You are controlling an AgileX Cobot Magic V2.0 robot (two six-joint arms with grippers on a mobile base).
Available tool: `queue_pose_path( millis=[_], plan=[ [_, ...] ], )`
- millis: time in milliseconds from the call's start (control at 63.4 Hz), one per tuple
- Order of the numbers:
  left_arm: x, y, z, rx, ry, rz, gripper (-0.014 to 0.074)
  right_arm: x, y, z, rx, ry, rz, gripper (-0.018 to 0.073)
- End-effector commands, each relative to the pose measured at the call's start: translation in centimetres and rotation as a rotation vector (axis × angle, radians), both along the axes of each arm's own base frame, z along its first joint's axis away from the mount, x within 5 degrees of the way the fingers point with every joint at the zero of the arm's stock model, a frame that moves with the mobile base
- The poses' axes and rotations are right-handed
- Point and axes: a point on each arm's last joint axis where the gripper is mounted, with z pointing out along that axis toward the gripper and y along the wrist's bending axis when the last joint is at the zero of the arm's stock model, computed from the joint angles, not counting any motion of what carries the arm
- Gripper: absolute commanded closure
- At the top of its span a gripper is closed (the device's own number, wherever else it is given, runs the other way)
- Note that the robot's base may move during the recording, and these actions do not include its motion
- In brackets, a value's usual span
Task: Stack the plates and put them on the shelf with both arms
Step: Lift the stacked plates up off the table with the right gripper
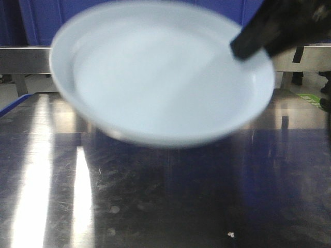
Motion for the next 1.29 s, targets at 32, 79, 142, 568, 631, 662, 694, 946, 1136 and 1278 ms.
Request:
queue_pose_path(
  millis=[32,79,142,568,631,662,694,946,1136,1278],
  plan=[
    [0.0,-0.3,1.5,-0.048,-0.077,-0.03,0.0511,-1.5,-1.2,4.5,0.078,-0.237,-0.044,0.0503],
    [0.0,-0.3,1.5,-0.048,-0.077,-0.03,0.0511,-2.0,-1.5,5.2,0.081,-0.279,-0.048,0.0503],
    [0.0,-0.3,1.5,-0.048,-0.077,-0.03,0.0512,-2.8,-1.9,6.0,0.094,-0.323,-0.053,0.0503],
    [0.0,-0.3,1.5,-0.048,-0.077,-0.03,0.0512,-6.3,-3.6,8.7,0.162,-0.462,-0.063,0.0503],
    [0.0,-0.3,1.5,-0.048,-0.077,-0.03,0.0512,-6.3,-3.6,8.7,0.162,-0.462,-0.062,0.0503],
    [0.0,-0.3,1.5,-0.048,-0.077,-0.03,0.0512,-6.3,-3.6,8.7,0.162,-0.462,-0.062,0.0503],
    [0.0,-0.3,1.5,-0.048,-0.077,-0.03,0.0512,-6.3,-3.6,8.7,0.161,-0.46,-0.061,0.0503],
    [0.0,-0.3,1.5,-0.048,-0.077,-0.03,0.0512,-6.3,-3.6,8.6,0.158,-0.453,-0.057,0.0503],
    [0.0,-0.3,1.5,-0.048,-0.077,-0.03,0.0512,-6.3,-3.6,8.6,0.157,-0.452,-0.056,0.0503],
    [0.0,-0.3,1.5,-0.048,-0.077,-0.03,0.0512,-6.3,-3.6,8.6,0.157,-0.452,-0.056,0.0503]
  ],
)
